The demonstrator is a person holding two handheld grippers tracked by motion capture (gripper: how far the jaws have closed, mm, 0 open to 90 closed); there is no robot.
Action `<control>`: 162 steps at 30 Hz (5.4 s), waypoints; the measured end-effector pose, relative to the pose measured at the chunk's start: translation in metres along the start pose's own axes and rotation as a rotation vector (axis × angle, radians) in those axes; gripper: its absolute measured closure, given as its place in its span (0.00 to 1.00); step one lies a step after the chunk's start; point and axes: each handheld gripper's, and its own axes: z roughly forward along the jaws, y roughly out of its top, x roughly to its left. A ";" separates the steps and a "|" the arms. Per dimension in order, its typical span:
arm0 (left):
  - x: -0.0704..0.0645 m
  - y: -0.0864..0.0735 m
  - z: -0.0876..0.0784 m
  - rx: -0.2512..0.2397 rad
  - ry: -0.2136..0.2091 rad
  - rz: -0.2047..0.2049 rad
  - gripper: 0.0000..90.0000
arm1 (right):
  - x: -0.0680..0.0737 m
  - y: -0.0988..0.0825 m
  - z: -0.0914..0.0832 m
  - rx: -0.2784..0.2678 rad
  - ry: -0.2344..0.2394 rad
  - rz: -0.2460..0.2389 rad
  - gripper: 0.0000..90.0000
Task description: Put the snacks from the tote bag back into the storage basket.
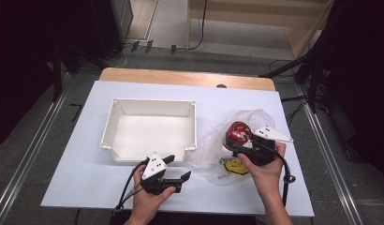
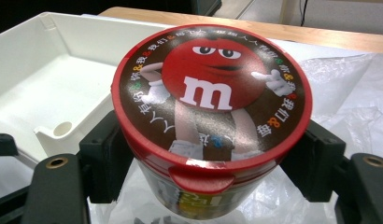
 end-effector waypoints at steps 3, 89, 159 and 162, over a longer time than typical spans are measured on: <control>0.009 -0.004 -0.010 0.003 0.020 -0.012 0.19 | 0.001 0.001 0.001 -0.002 -0.003 -0.007 0.29; 0.075 -0.021 -0.068 -0.081 0.134 -0.064 0.13 | 0.084 0.039 0.063 0.017 0.165 -0.180 0.29; 0.075 -0.021 -0.068 -0.081 0.134 -0.058 0.14 | 0.115 0.011 0.111 0.194 0.172 -0.360 0.28; 0.075 -0.021 -0.068 -0.081 0.136 -0.059 0.14 | 0.115 0.011 0.111 0.196 0.172 -0.353 0.28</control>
